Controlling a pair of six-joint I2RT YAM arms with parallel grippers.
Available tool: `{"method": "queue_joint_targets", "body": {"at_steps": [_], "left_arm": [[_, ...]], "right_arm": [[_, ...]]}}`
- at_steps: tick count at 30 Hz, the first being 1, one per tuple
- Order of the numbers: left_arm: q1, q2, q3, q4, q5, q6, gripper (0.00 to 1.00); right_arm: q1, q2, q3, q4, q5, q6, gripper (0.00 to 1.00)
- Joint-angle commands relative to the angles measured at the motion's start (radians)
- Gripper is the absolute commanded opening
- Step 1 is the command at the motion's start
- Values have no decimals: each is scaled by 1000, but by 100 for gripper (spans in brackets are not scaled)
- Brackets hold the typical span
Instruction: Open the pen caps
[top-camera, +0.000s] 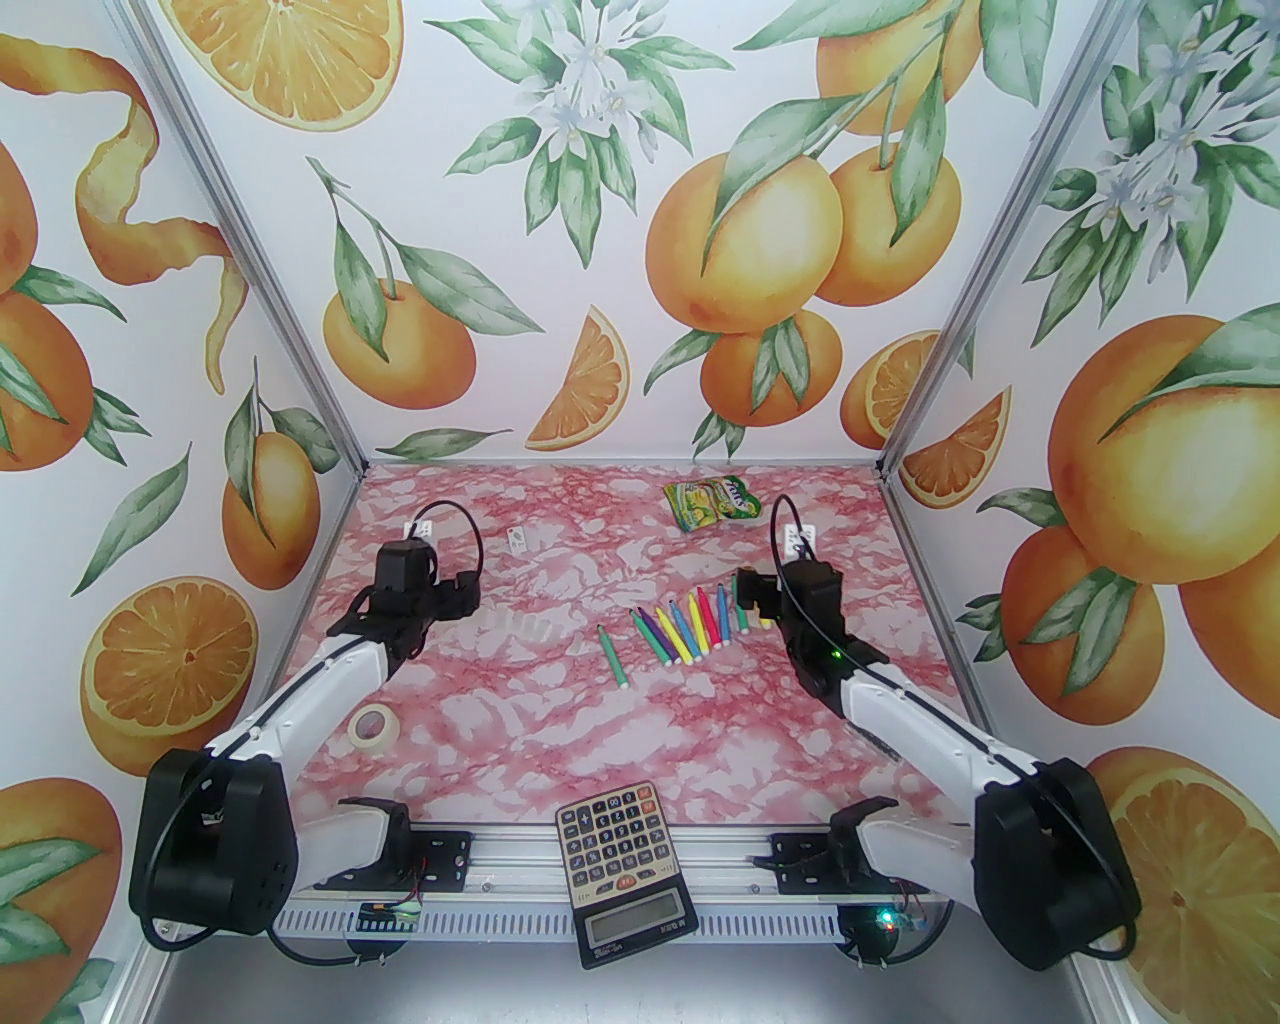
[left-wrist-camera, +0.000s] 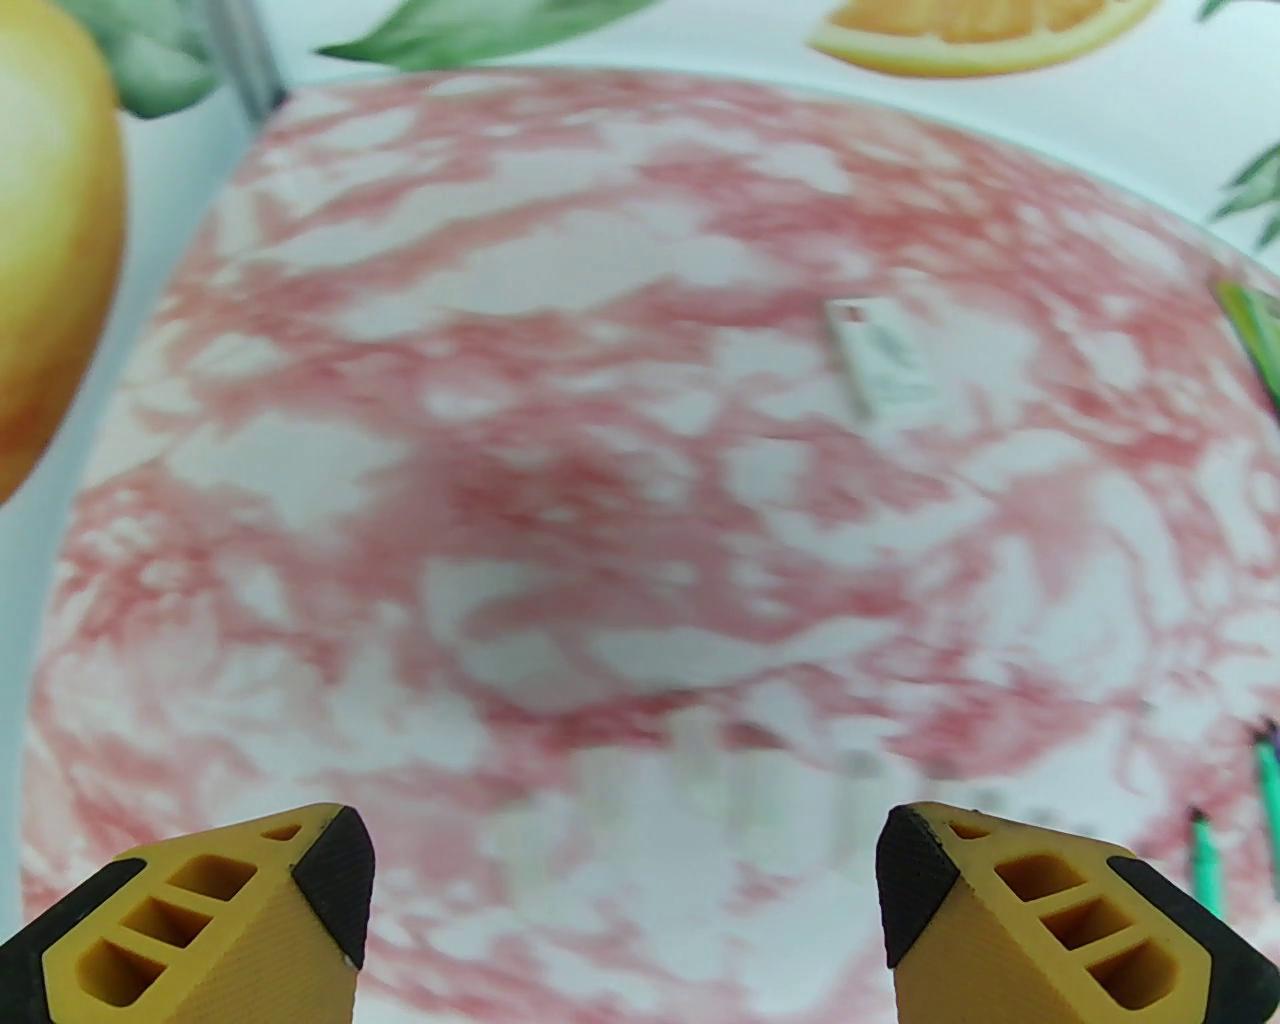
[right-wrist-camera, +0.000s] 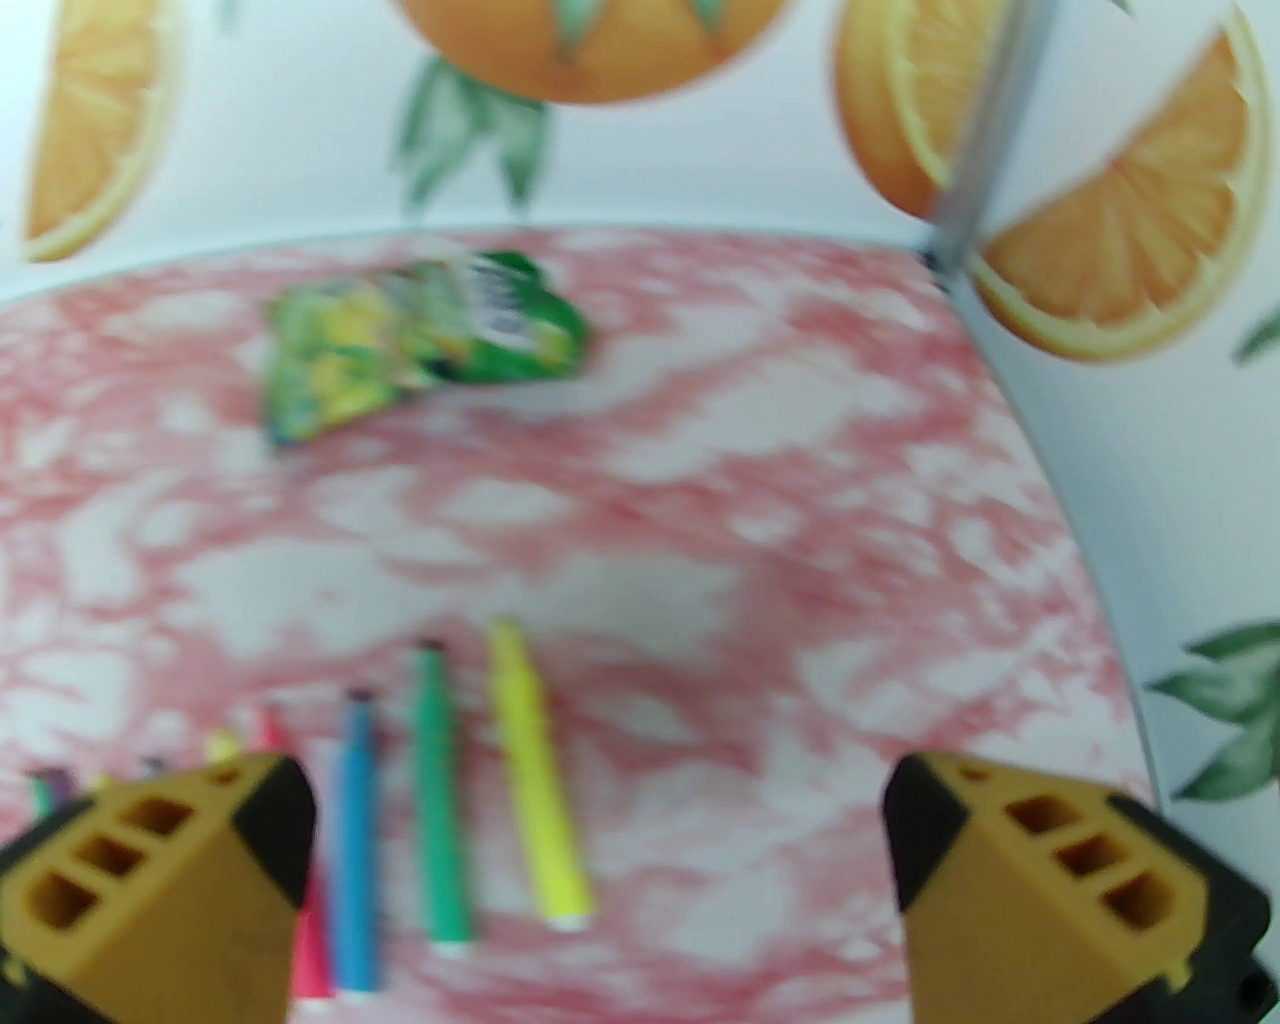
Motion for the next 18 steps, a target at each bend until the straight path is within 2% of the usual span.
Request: {"method": "queue_joint_targets", "body": {"at_steps": [1, 4, 7, 8, 10, 18], "left_arm": [[23, -6, -82, 269, -45, 91, 89], [39, 41, -175, 475, -36, 132, 89], [49, 106, -231, 642, -18, 142, 89], [49, 110, -219, 629, -9, 142, 89], [52, 133, -239, 732, 9, 165, 90], [54, 273, -249, 973, 53, 208, 92]], "right_arm": [[-57, 56, -112, 392, 39, -37, 100], [-99, 201, -215, 745, 0, -39, 100], [-105, 337, -224, 883, -37, -44, 100], [-103, 355, -216, 890, -53, -60, 100], [-108, 322, -180, 759, -56, -39, 100], [-135, 331, -174, 766, -80, -16, 100]]}}
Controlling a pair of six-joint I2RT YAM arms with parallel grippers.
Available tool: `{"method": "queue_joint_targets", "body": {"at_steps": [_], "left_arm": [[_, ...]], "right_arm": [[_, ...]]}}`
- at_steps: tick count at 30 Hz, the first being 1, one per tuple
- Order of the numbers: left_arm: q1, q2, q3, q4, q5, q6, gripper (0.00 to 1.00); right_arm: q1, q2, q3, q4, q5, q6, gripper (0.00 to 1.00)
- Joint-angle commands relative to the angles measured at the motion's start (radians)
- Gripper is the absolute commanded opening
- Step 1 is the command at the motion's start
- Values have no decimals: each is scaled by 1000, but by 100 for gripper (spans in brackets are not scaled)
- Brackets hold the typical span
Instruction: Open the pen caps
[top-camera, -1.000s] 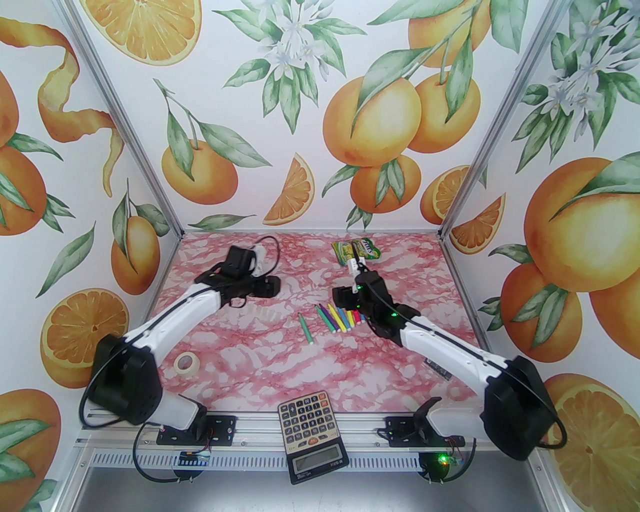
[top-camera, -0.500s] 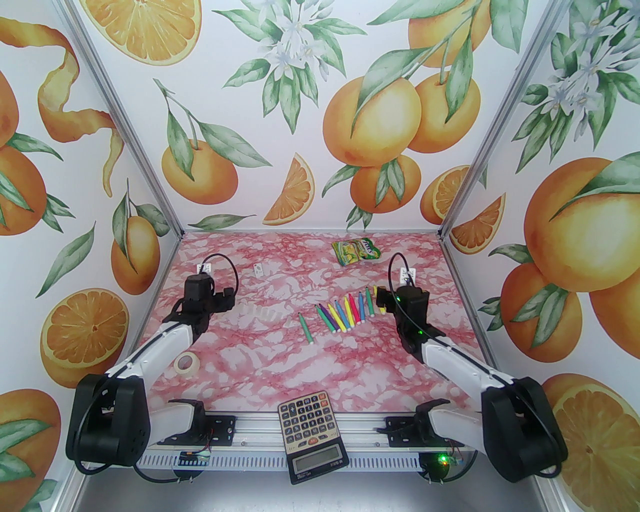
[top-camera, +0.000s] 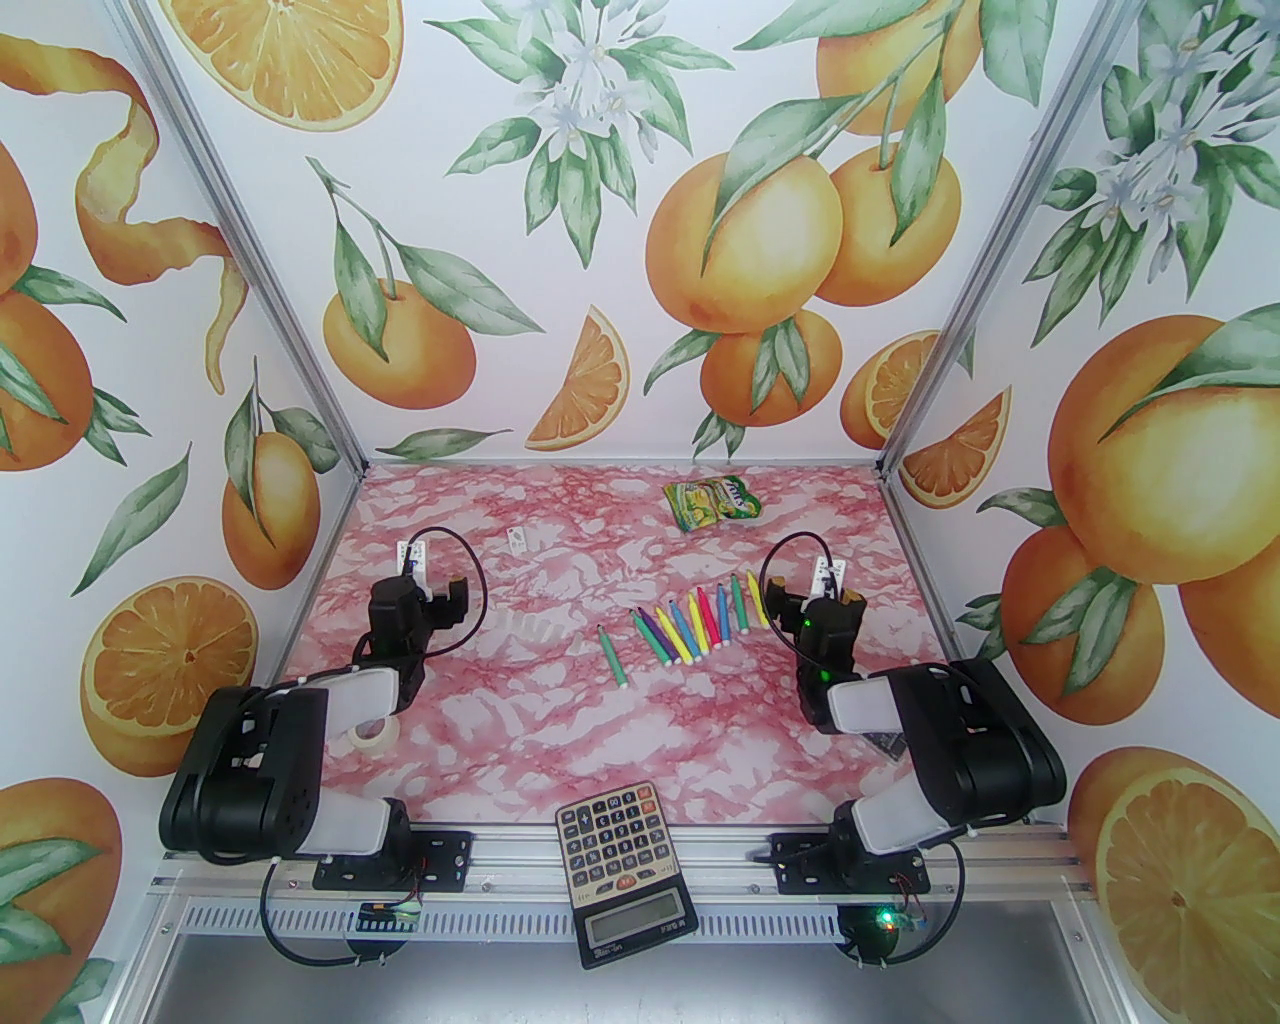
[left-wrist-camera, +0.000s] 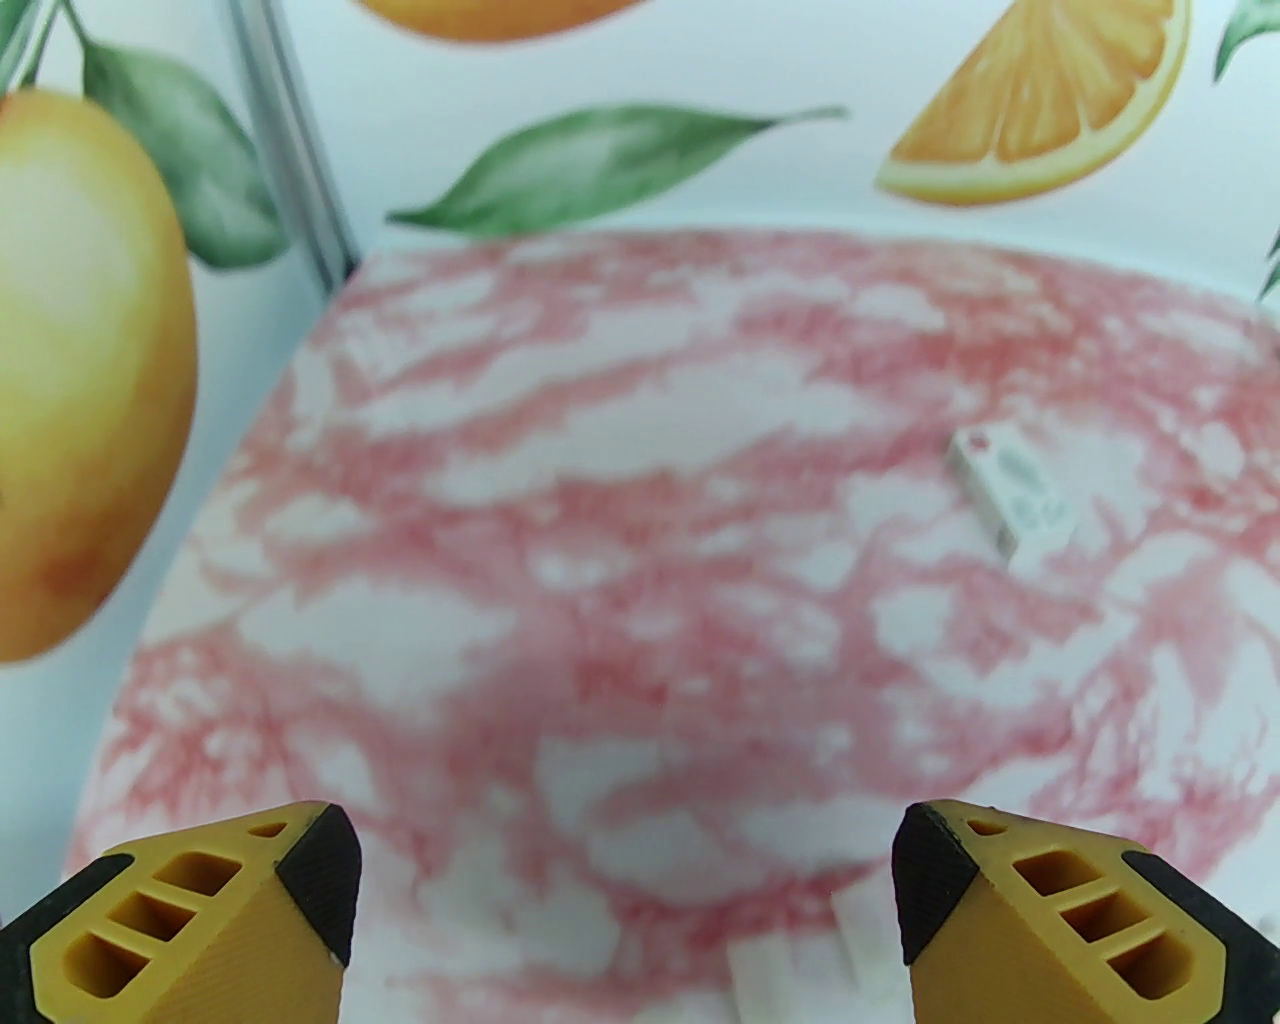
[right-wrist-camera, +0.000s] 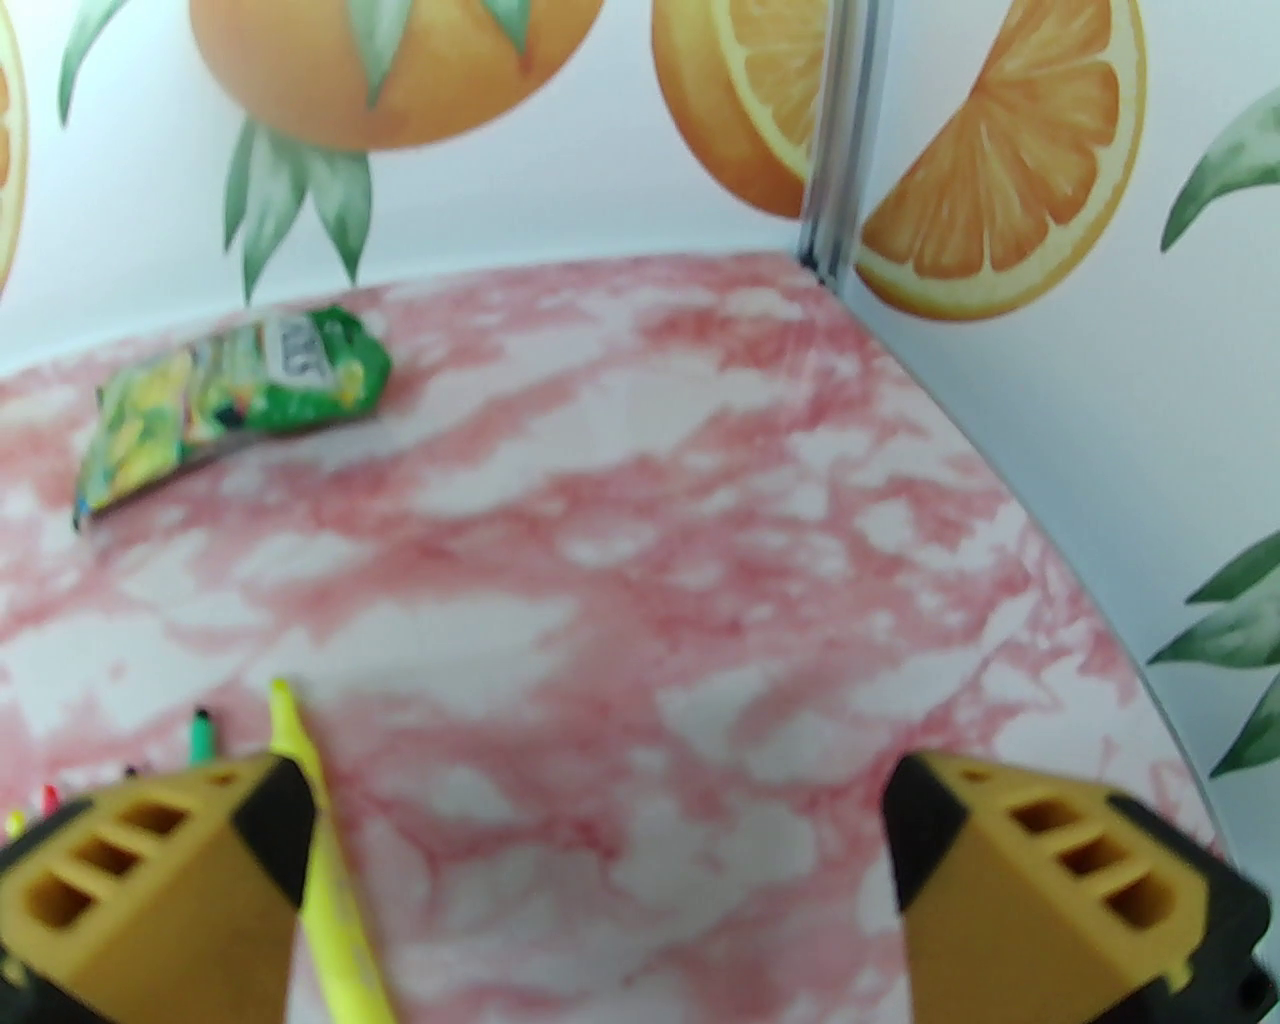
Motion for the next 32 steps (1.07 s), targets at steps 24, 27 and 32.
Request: {"method": "queue_joint_targets", "body": {"at_steps": [24, 27, 32], "left_arm": [[-7, 154, -5, 258, 51, 48, 100], [-8, 155, -4, 258, 51, 48, 100], [-7, 153, -6, 260, 51, 48, 100]], "right_arm": [[-6, -7, 44, -10, -89, -14, 100], [-10, -9, 50, -26, -107, -11, 100], [-10, -7, 46, -16, -108, -16, 100]]}}
